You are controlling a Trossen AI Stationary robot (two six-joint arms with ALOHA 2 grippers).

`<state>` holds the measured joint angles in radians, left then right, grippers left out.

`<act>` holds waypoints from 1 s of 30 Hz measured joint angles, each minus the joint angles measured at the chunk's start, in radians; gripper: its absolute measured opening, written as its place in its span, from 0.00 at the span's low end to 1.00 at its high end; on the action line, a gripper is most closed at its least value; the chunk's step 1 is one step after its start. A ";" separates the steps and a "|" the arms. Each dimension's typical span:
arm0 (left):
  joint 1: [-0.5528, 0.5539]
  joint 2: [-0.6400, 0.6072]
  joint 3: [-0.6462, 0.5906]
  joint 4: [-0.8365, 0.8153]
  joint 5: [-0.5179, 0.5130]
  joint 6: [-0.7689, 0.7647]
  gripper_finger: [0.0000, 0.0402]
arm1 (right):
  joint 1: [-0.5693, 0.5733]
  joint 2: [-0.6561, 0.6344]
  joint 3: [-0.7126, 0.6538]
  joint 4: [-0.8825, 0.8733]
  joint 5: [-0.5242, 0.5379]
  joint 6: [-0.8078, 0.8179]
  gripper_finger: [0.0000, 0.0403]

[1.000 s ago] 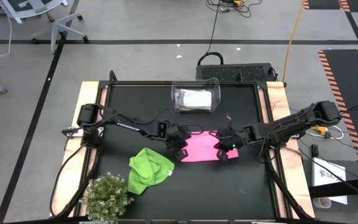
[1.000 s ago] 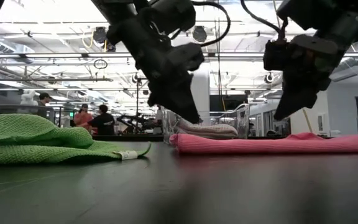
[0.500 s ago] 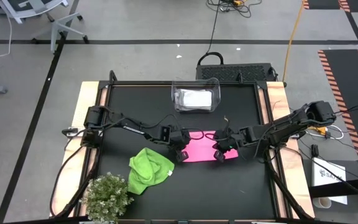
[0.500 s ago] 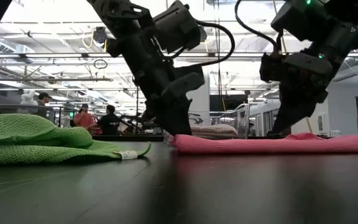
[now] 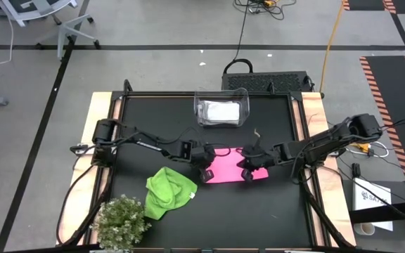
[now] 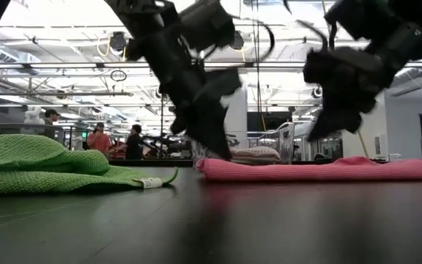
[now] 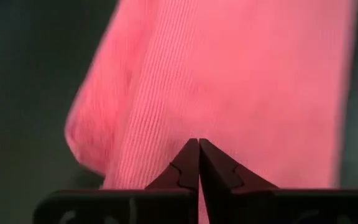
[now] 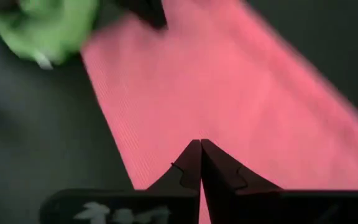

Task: Fold microfiber towels
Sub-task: Fold the pink microfiber cloth

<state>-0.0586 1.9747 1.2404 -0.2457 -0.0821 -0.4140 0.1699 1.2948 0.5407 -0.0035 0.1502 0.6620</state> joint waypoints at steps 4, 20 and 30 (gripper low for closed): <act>-0.010 -0.034 0.001 0.088 -0.052 0.070 0.05 | 0.000 -0.009 0.001 0.116 0.078 -0.099 0.00; 0.026 0.113 -0.011 0.430 -0.017 0.203 0.02 | -0.117 0.087 -0.346 0.751 0.193 -0.209 0.00; 0.054 0.194 -0.004 0.454 0.005 0.164 0.02 | -0.138 0.121 -0.415 0.752 0.190 -0.202 0.00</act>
<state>-0.0044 2.1691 1.2368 0.2082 -0.0771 -0.2504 0.0319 1.4160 0.1261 0.7487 0.3397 0.4603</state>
